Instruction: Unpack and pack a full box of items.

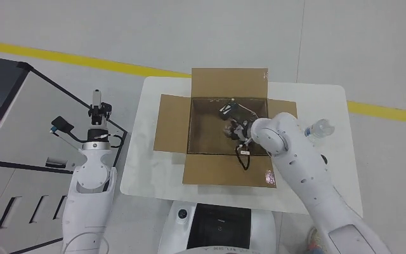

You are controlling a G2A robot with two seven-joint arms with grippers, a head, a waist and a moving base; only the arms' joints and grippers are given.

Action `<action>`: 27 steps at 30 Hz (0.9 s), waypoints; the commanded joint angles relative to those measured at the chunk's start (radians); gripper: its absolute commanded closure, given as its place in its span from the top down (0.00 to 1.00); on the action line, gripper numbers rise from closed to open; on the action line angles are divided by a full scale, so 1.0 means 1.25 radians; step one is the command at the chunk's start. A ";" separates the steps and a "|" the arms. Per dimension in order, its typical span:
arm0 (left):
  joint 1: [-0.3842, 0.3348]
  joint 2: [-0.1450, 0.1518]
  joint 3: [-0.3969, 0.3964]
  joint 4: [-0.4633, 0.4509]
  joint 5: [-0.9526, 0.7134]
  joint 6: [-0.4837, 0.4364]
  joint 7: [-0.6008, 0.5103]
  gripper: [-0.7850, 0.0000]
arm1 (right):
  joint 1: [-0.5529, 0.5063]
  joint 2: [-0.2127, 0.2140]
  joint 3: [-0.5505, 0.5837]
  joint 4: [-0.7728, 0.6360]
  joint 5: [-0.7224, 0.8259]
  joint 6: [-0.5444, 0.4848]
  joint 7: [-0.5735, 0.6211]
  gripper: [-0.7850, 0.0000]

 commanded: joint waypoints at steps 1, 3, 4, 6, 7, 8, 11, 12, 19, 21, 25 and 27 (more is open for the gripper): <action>0.000 0.000 0.000 0.000 0.000 0.000 0.000 1.00 | -0.052 0.013 0.046 -0.091 -0.014 0.002 0.012 0.00; 0.000 0.000 0.000 0.000 0.000 0.000 0.000 1.00 | -0.081 0.021 0.078 -0.143 -0.023 0.004 0.015 0.00; 0.000 0.000 0.000 0.000 0.000 0.000 0.000 1.00 | -0.102 0.026 0.102 -0.177 -0.024 0.001 0.016 0.00; 0.000 0.000 0.000 0.000 0.000 0.000 0.000 1.00 | -0.129 0.033 0.135 -0.219 -0.026 -0.002 0.013 0.00; 0.000 0.000 0.000 0.000 0.000 0.000 0.000 1.00 | -0.141 0.037 0.150 -0.236 -0.027 -0.002 0.011 0.00; 0.000 0.000 0.000 0.000 0.000 0.000 0.000 1.00 | -0.151 0.039 0.166 -0.252 -0.027 -0.003 0.009 0.00; 0.000 0.000 0.000 0.000 0.000 0.000 0.000 1.00 | -0.181 0.048 0.217 -0.295 -0.025 -0.005 0.014 0.00; 0.000 0.000 0.000 0.000 0.000 0.000 0.000 1.00 | -0.189 0.052 0.237 -0.308 -0.024 -0.006 0.016 0.00; 0.000 0.000 0.000 0.000 0.000 0.000 0.000 1.00 | -0.279 0.073 0.396 -0.424 -0.020 -0.008 0.041 0.00; 0.000 0.000 0.000 0.000 0.000 0.000 0.000 1.00 | -0.322 0.077 0.438 -0.467 -0.015 0.005 0.046 0.00; 0.000 0.000 0.000 0.000 0.000 0.000 0.000 1.00 | -0.411 0.082 0.525 -0.536 0.005 0.035 0.041 0.00; 0.000 0.000 0.000 0.000 0.000 0.000 0.000 1.00 | -0.443 0.084 0.569 -0.556 0.020 0.042 0.043 0.00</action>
